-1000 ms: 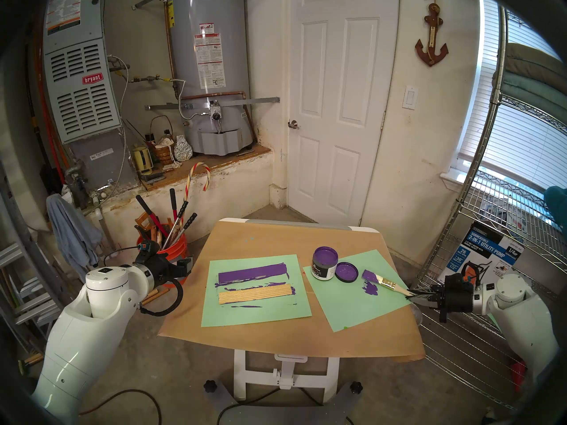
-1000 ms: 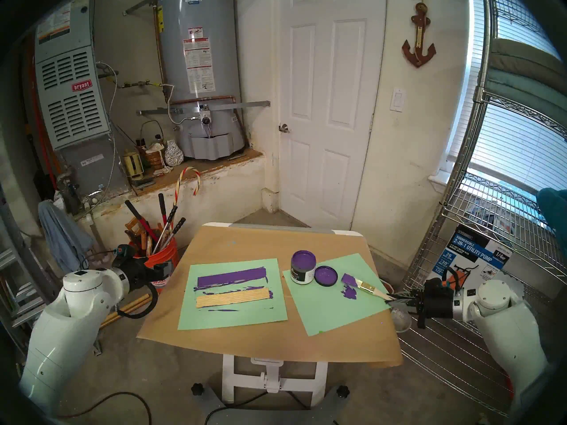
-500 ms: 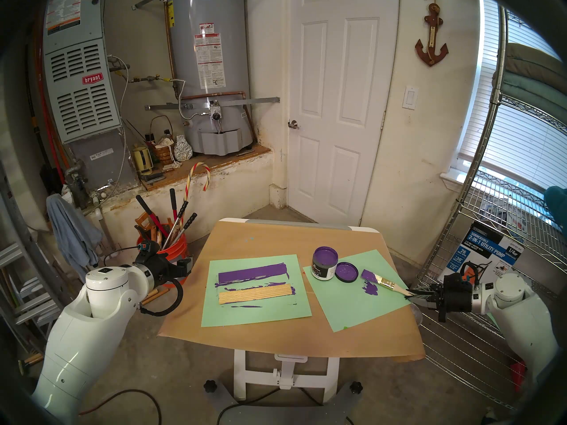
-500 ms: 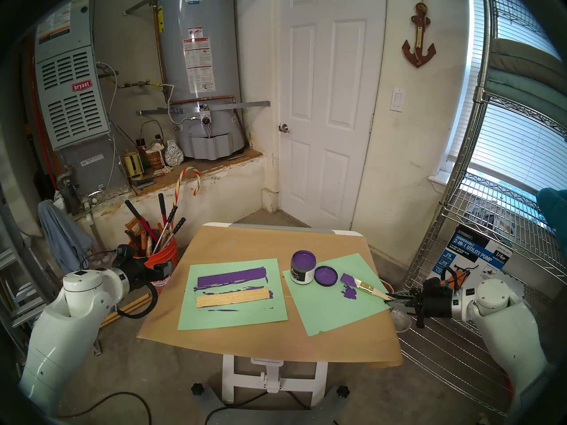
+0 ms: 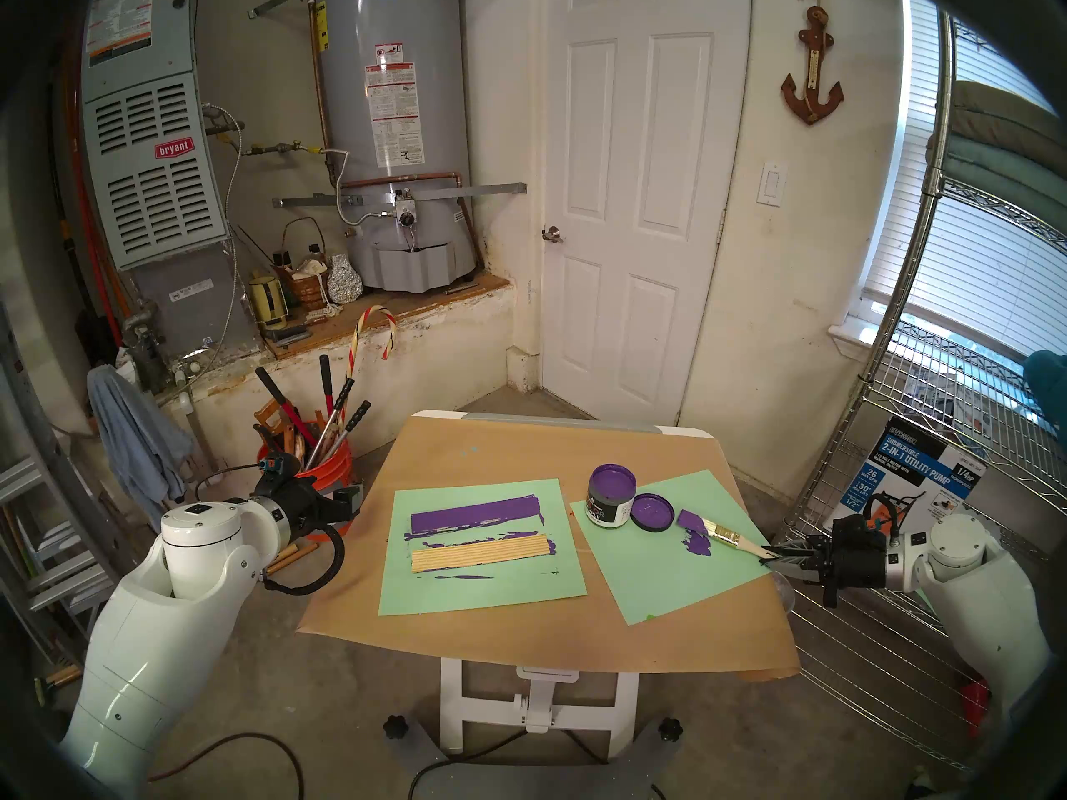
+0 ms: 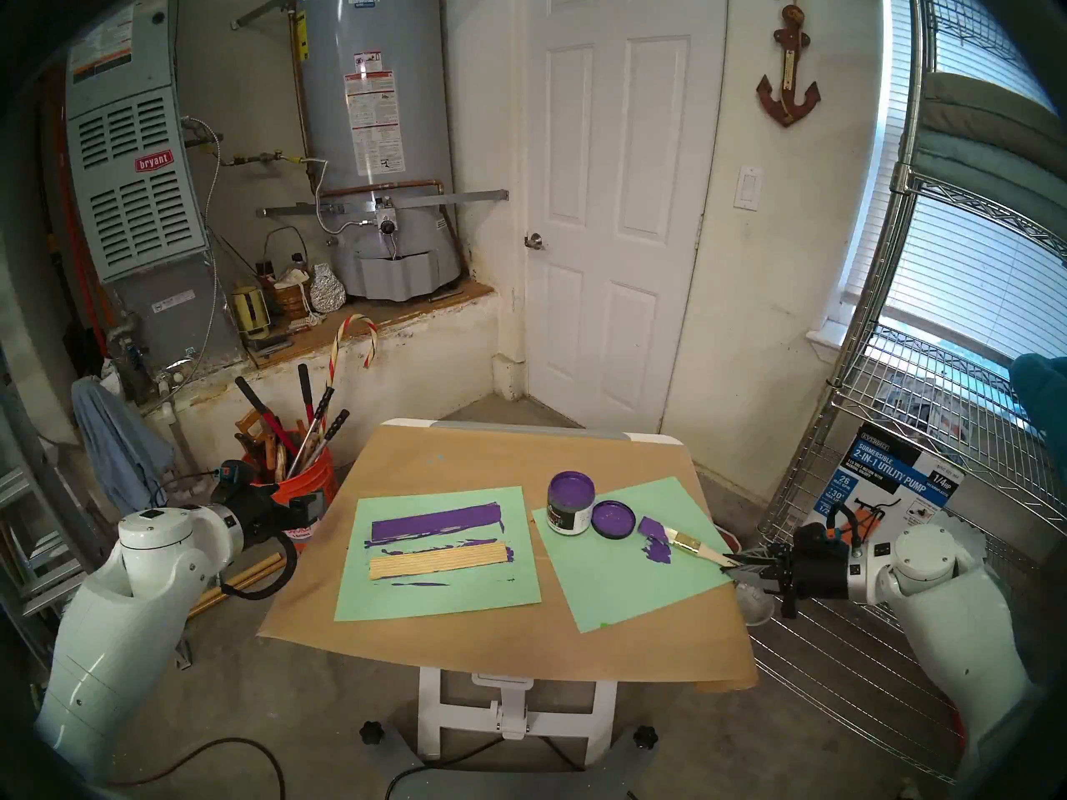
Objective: Pick up brush, dip the brush into paint, and paint the wood
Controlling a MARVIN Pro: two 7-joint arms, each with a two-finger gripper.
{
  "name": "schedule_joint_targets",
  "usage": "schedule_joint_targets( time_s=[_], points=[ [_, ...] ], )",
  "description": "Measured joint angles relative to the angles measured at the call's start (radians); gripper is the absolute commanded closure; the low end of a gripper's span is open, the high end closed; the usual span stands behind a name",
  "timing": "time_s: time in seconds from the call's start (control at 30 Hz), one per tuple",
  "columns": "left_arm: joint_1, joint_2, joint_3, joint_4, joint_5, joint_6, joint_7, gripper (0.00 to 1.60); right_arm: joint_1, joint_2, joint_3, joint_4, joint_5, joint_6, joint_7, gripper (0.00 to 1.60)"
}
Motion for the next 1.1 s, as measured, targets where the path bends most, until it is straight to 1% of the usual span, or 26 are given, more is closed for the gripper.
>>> schedule_joint_targets(
  time_s=[0.13,0.5,0.67,1.1],
  points=[
    [0.000,0.000,0.000,0.000,0.000,0.000,0.000,0.00,0.000,-0.001,-0.001,0.000,-0.001,0.000,0.000,1.12],
    [0.000,0.000,0.000,0.000,0.000,0.000,0.000,0.00,0.000,-0.002,-0.004,0.000,-0.001,0.002,0.003,1.09],
    [0.000,0.000,0.000,0.000,0.000,0.000,0.000,0.00,-0.001,-0.003,-0.003,-0.003,-0.001,0.003,0.005,1.00],
    [0.000,0.000,0.000,0.000,0.000,0.000,0.000,0.00,-0.006,-0.003,0.001,-0.014,0.001,0.015,0.011,0.99]
  ],
)
